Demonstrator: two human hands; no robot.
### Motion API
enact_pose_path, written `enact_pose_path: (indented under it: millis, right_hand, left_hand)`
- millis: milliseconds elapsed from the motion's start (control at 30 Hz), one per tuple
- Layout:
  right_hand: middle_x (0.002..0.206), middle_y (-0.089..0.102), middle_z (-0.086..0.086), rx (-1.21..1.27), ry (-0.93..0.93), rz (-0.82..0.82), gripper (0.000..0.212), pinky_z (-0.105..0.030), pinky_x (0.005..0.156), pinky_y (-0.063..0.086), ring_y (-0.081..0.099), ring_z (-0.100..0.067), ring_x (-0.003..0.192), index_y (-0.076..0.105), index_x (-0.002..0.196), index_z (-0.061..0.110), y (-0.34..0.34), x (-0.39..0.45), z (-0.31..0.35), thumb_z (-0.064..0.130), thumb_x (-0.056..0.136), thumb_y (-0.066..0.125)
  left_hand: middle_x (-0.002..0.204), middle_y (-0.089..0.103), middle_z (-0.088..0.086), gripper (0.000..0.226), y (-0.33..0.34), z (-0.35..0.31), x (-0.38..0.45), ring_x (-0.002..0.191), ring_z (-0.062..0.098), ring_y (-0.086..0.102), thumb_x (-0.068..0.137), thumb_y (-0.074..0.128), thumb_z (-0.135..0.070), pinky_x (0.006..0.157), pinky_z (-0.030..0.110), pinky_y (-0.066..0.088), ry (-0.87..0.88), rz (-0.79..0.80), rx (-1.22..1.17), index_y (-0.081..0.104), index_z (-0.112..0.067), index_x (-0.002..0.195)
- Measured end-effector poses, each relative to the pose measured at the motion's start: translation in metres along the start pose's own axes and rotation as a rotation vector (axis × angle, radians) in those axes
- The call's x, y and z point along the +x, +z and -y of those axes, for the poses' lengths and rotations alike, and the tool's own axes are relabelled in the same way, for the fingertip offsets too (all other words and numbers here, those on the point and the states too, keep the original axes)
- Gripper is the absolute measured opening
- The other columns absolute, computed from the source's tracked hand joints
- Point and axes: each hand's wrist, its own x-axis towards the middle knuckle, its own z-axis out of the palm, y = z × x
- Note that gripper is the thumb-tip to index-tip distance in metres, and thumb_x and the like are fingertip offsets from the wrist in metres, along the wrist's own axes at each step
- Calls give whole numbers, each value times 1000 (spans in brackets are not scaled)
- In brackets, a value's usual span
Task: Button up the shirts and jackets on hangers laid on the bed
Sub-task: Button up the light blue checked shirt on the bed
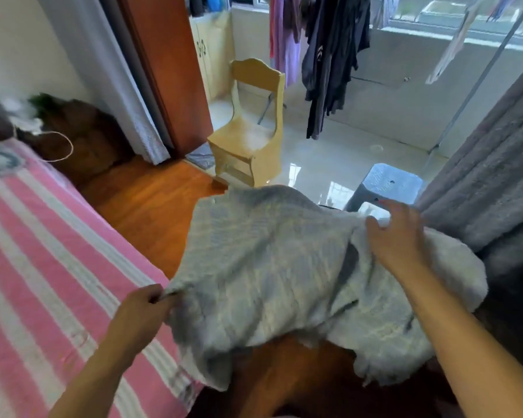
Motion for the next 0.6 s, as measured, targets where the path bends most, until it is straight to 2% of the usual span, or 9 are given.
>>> enact_pose_path:
  millis: [100, 200, 267, 400, 433, 500, 567, 600]
  right_hand:
    - [148, 49, -8, -70, -141, 293, 51, -40, 118, 22, 36, -28, 140, 53, 141, 22, 26, 24, 17, 46, 96, 55]
    - [157, 39, -5, -324, -181, 600, 64, -44, 119, 23, 34, -29, 144, 40, 151, 26, 54, 47, 17, 54, 96, 54]
    - [159, 37, -6, -396, -213, 688, 73, -46, 120, 23, 33, -28, 146, 36, 153, 24, 66, 60, 22, 65, 93, 47]
    - [167, 17, -5, -302, -201, 736, 74, -42, 123, 14, 19, -28, 153, 13, 161, 24, 77, 82, 46, 58, 101, 40]
    - [167, 18, -4, -274, -184, 770, 74, -42, 122, 16, 21, -29, 152, 15, 161, 24, 79, 86, 53, 60, 101, 39]
    - [159, 36, -7, -252, -126, 858, 70, -40, 117, 27, 38, -29, 142, 35, 154, 17, 83, 93, 58, 62, 101, 37]
    - [135, 54, -9, -301, -129, 889, 66, -37, 105, 41, 54, -27, 119, 58, 131, 11, 85, 96, 55, 65, 100, 35]
    - [124, 57, -8, -312, -163, 860, 62, -36, 96, 43, 56, -25, 109, 61, 118, 10, 85, 98, 52, 64, 100, 36]
  left_hand:
    - [44, 48, -3, 40, 45, 25, 4, 50, 18, 46, 94, 69, -21, 55, 31, 33, -120, 107, -127, 49, -13, 60]
    - [55, 48, 4, 37, 69, 34, 4, 52, 18, 46, 96, 65, -25, 57, 32, 34, -159, 104, -192, 48, -12, 65]
    - [60, 48, 7, 38, 70, 35, 3, 55, 19, 47, 98, 62, -28, 58, 33, 34, -152, 110, -180, 46, -13, 66]
    - [66, 49, 8, 39, 62, 37, 1, 61, 22, 49, 101, 55, -33, 61, 34, 34, -135, 154, -74, 47, -14, 69]
    - [66, 49, 9, 39, 60, 37, -1, 62, 22, 49, 102, 54, -34, 62, 34, 35, -132, 152, -69, 47, -14, 69]
    - [66, 48, 9, 40, 59, 39, -3, 61, 22, 49, 103, 53, -35, 62, 34, 35, -123, 138, -86, 48, -13, 69]
    - [66, 46, 8, 42, 58, 41, -6, 61, 21, 48, 103, 53, -38, 63, 34, 38, -118, 126, -122, 47, -13, 69]
    - [65, 46, 8, 43, 58, 43, -7, 61, 21, 49, 103, 53, -40, 64, 35, 42, -119, 122, -142, 47, -14, 69]
